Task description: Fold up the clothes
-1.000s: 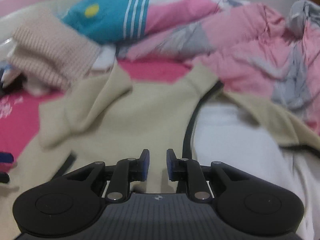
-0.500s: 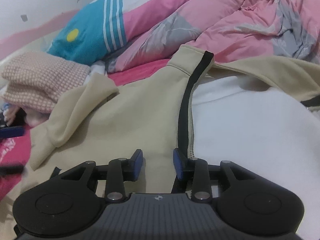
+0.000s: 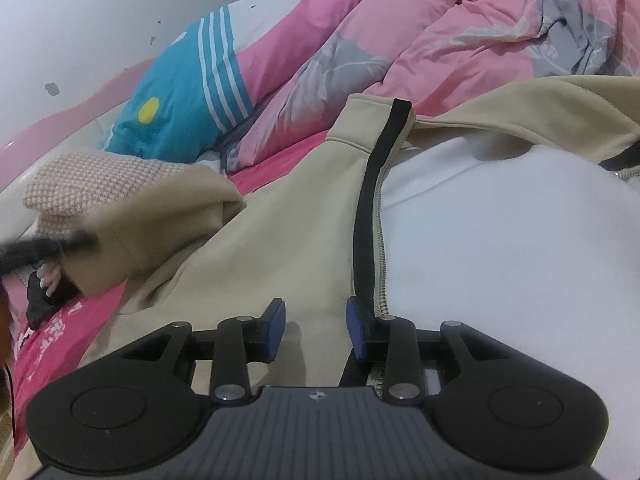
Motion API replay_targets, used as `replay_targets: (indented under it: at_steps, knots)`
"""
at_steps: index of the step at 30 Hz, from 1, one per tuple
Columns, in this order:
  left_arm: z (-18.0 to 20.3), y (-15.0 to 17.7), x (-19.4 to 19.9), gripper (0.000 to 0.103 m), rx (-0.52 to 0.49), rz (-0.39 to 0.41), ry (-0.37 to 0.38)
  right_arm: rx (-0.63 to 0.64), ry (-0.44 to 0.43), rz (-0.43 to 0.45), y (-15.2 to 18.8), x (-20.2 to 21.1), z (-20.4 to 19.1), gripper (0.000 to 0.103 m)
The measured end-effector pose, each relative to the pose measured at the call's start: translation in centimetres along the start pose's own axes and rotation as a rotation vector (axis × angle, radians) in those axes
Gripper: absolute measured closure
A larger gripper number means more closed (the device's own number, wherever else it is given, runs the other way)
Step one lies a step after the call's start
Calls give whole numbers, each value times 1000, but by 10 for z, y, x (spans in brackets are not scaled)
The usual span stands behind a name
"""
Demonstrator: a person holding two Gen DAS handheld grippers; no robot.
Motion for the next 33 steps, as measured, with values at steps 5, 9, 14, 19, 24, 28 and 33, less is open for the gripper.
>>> replay_targets:
  at_steps: [5, 9, 14, 19, 24, 28, 33]
  knots:
    - [-83, -70, 32, 95, 541, 106, 47, -24, -13, 5, 0, 0, 3, 68]
    - [-121, -106, 62, 95, 679, 208, 20, -43, -23, 8, 0, 0, 5, 68]
    - [-138, -119, 115, 95, 674, 262, -32, -57, -31, 9, 0, 0, 8, 68]
    - [-164, -110, 163, 95, 709, 250, -114, -65, -35, 10, 0, -1, 9, 68]
    - [-187, -83, 205, 95, 740, 184, -190, -75, -41, 11, 0, -2, 11, 68]
    - [-207, -54, 236, 95, 769, 134, -211, -76, -41, 10, 0, -2, 11, 68]
    - [-241, -15, 220, 94, 802, 66, -257, -76, -40, 10, 0, 0, 12, 68]
Point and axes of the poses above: each gripper's, at about its wrist camera, not at the fingertips, and x roughly against the way its jaws point, z to its right, y to its underside, the point moved 6 cm from there along -x, roughly the way its jaws point, and after that the axes turned 9 degrees about z, right-handed, at the moved point
